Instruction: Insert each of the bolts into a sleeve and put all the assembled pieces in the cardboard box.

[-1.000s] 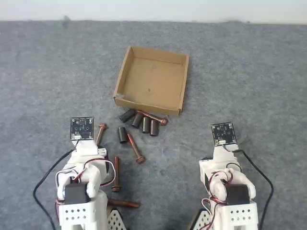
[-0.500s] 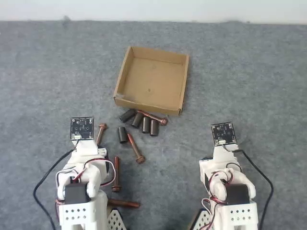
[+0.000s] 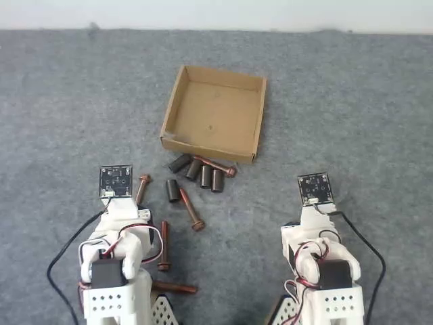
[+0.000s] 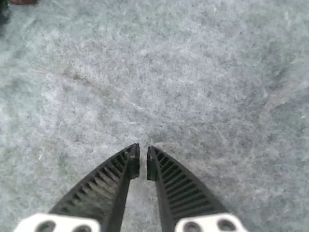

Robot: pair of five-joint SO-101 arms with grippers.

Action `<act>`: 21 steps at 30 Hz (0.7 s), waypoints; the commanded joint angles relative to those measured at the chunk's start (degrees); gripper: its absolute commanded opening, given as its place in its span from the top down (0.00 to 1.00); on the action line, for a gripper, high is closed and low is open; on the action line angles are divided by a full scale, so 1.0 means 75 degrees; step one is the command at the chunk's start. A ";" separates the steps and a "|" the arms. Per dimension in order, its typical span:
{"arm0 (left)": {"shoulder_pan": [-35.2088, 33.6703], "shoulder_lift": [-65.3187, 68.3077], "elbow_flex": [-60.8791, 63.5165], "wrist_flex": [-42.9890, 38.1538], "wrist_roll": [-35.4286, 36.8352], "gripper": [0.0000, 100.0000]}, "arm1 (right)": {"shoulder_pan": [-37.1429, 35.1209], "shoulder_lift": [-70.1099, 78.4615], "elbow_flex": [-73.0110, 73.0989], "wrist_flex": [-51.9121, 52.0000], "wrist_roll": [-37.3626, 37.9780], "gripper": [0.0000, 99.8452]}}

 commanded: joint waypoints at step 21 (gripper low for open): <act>-0.0023 -0.0082 -0.0088 -0.0117 -0.0047 0.99 | -0.0029 -0.0123 0.0141 0.0041 0.0070 0.97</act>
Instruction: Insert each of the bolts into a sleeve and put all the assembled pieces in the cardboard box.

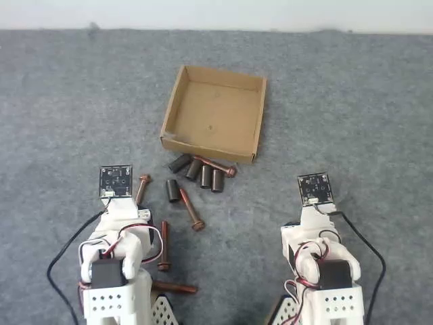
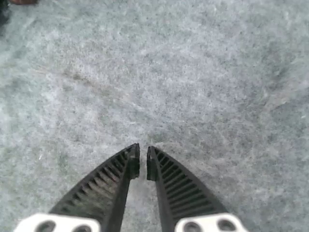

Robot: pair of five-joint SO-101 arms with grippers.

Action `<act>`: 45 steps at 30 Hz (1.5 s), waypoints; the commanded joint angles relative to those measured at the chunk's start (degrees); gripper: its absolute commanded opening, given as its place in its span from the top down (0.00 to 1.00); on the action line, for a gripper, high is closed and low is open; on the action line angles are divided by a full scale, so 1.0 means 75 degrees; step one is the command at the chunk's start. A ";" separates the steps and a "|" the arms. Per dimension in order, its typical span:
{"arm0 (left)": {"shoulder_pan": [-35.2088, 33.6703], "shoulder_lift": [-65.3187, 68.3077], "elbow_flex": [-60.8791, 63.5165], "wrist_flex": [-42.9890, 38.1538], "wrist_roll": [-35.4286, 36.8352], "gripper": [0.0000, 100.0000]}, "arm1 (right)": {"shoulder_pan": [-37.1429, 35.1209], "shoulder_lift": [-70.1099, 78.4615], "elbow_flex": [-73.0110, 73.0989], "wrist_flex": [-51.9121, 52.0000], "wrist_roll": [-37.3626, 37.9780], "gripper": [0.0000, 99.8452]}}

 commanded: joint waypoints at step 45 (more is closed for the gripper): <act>-0.3153 0.4478 -0.2127 -0.3833 -0.0527 0.99 | -0.0533 -0.0123 0.0141 -0.2514 0.1090 0.97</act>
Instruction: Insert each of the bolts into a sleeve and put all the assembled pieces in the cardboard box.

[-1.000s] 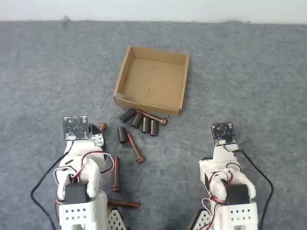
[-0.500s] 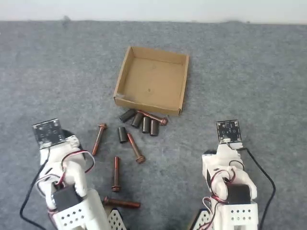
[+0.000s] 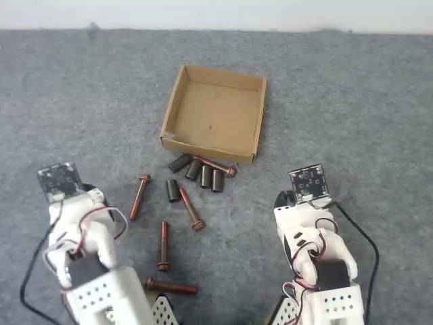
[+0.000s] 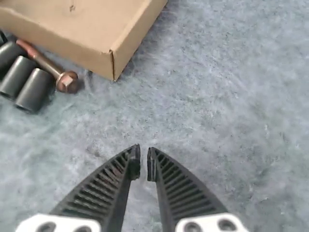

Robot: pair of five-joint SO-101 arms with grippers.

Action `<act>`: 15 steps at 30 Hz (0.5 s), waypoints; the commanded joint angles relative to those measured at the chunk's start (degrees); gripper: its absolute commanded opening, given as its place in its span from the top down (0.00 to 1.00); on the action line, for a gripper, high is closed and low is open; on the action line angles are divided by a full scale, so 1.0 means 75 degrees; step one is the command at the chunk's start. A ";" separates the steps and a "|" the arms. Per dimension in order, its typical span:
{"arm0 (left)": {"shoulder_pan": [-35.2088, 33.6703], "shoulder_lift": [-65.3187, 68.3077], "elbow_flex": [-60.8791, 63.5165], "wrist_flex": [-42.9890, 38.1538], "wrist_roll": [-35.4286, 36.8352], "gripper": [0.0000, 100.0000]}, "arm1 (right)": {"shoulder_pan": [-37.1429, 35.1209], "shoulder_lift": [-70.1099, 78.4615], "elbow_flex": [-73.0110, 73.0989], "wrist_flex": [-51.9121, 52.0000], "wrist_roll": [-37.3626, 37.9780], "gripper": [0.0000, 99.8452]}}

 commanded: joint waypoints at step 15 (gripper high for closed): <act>-0.0621 0.8170 -0.3710 -0.1887 0.0715 0.99 | -0.1002 -0.0123 0.0141 -0.0205 0.0410 0.97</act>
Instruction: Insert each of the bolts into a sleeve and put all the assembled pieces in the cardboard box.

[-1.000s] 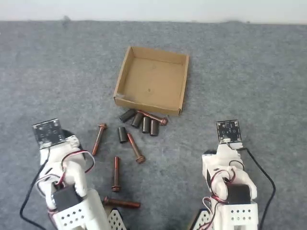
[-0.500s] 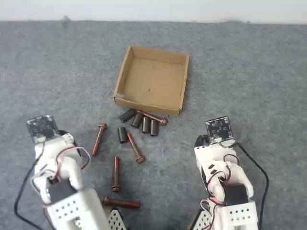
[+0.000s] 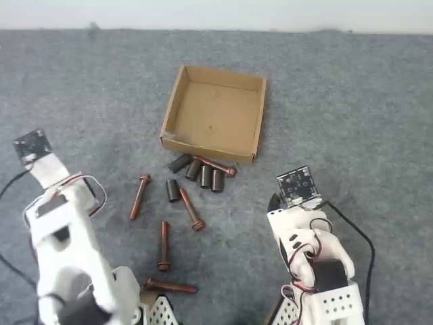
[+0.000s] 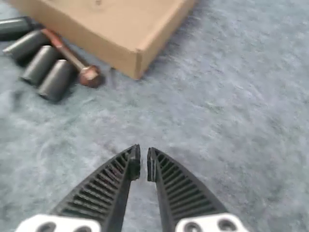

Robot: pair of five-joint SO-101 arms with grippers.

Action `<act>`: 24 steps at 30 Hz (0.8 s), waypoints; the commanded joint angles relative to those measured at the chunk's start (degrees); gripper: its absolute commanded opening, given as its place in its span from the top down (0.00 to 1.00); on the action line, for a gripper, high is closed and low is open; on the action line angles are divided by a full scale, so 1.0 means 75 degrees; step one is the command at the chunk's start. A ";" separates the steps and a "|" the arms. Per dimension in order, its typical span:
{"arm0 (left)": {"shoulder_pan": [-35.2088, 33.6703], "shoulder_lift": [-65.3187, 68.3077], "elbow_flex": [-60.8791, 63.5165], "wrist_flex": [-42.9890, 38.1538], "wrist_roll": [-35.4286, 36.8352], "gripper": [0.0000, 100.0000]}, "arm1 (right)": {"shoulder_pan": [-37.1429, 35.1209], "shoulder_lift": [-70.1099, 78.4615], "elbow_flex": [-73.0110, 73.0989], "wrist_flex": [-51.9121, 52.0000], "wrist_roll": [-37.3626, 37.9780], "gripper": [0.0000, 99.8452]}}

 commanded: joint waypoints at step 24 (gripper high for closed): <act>-0.0281 0.0293 -0.0651 -0.0211 0.0551 0.99 | -0.2467 -0.0088 -0.0516 -0.0299 0.0680 0.97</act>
